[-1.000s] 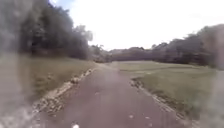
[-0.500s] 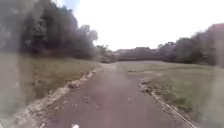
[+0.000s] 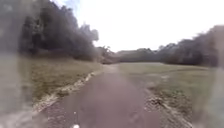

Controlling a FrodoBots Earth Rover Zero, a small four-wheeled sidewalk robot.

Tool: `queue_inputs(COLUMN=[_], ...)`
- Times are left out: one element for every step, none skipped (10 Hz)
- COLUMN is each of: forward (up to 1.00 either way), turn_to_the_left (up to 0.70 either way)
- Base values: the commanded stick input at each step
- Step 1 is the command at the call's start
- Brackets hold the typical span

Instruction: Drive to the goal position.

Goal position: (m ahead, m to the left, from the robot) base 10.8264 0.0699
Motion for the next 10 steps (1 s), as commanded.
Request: queue_inputs(forward=[1.00,1.00,1.00,1.00,1.00,1.00,1.00,1.00,1.00,1.00], turn_to_the_left=[0.00,0.00,0.00,0.00,0.03,0.08,0.18,0.20,0.15,0.01])
